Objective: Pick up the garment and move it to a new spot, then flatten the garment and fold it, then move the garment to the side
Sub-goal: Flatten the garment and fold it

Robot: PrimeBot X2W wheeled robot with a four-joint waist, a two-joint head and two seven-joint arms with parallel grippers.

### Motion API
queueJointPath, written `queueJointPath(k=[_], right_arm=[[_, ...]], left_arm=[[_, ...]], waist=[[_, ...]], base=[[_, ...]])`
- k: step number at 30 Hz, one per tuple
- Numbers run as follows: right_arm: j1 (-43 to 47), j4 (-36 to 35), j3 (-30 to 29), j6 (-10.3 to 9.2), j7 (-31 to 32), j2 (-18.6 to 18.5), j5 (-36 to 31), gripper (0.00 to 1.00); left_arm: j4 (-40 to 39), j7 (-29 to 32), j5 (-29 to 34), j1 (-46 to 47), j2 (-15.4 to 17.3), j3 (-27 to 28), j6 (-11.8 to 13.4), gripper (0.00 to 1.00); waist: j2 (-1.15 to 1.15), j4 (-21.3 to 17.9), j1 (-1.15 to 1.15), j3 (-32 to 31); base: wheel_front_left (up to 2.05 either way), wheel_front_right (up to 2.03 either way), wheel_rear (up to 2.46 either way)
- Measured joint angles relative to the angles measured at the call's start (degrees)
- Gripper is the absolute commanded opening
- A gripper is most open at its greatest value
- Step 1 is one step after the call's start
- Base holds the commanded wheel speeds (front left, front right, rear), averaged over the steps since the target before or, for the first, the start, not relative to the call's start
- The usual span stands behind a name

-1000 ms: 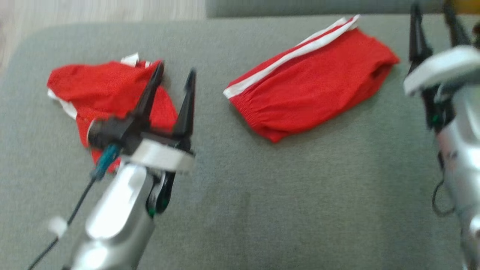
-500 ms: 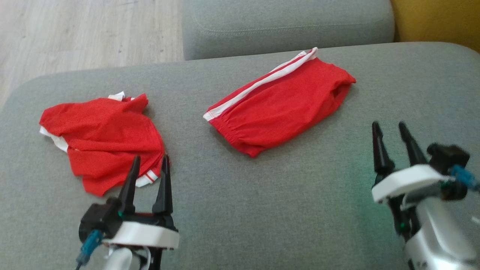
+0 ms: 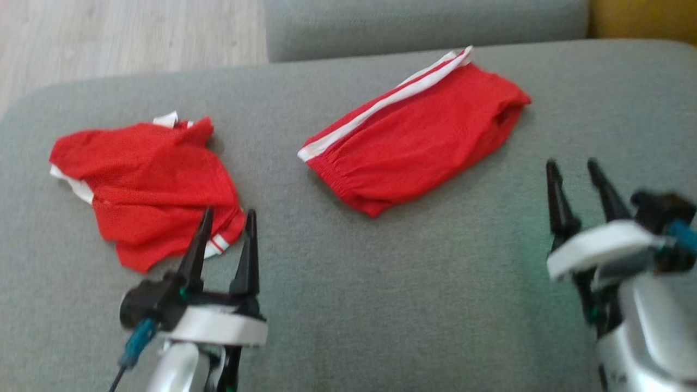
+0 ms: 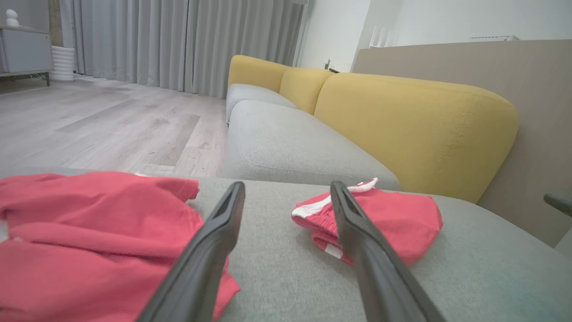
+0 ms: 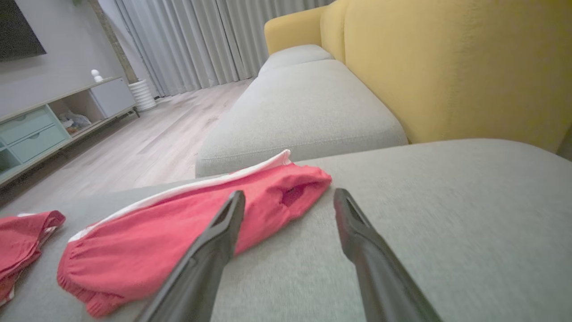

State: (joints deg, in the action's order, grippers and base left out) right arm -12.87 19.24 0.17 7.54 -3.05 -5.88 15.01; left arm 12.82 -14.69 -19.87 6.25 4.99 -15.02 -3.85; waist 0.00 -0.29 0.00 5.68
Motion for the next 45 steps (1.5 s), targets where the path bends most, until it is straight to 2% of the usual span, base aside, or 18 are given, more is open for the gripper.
queueJointPath(k=[6,13,23,27,33,34,35,36,45], right_arm=[[-12.27,2.60,-4.54,0.00,7.38,-1.01,-1.48,1.00],[-26.04,15.86,-13.22,0.00,16.25,-2.87,-5.01,1.00],[-38.75,33.44,-23.29,0.00,18.19,-6.08,-12.35,1.00],[-40.80,38.98,-23.70,0.00,17.89,-7.68,-14.41,1.00],[-44.02,43.64,-23.53,0.00,17.06,-8.88,-16.08,1.00],[-44.23,44.15,-23.32,0.00,16.78,-8.88,-16.11,0.85],[-44.27,44.59,-22.81,0.00,16.29,-8.92,-16.24,0.13],[-44.27,44.59,-22.81,0.00,16.29,-8.92,-16.24,0.00],[-44.09,48.73,-18.06,0.00,11.48,-9.59,-15.90,0.00]], left_arm=[[0.65,0.00,0.81,4.71,-1.02,-0.56,-0.85,1.00],[1.55,0.00,0.51,9.05,-2.03,-2.37,-2.10,1.00],[2.02,0.00,-0.34,13.48,-2.41,-4.26,-2.67,1.00],[2.05,0.00,-1.32,13.89,-2.47,-4.86,-2.70,1.00],[2.04,0.00,-1.42,13.93,-2.54,-5.05,-2.63,1.00],[2.04,0.00,-1.42,13.94,-2.54,-5.08,-2.63,1.00],[2.05,0.00,-1.42,13.95,-2.54,-5.08,-2.61,1.00],[2.05,0.00,-1.42,13.95,-2.54,-5.08,-2.61,1.00],[2.53,0.00,-1.41,13.78,-2.57,-4.07,-2.19,1.00]], waist=[[0.00,2.00,0.01,4.58],[0.00,5.89,0.01,9.85],[0.00,11.82,0.01,15.76],[0.00,13.65,0.00,17.52],[0.00,13.83,-0.01,17.93],[0.00,13.71,-0.01,17.89],[0.00,13.57,0.00,17.82],[0.00,13.57,0.00,17.82],[0.00,11.18,0.00,15.19]], base=[[0.00,0.00,0.00],[0.00,0.00,0.00],[0.00,0.00,0.00],[0.00,0.00,0.00],[0.00,0.00,0.00],[0.00,0.00,0.00],[0.00,0.00,0.00],[0.00,0.00,0.00],[0.00,0.00,0.00]])
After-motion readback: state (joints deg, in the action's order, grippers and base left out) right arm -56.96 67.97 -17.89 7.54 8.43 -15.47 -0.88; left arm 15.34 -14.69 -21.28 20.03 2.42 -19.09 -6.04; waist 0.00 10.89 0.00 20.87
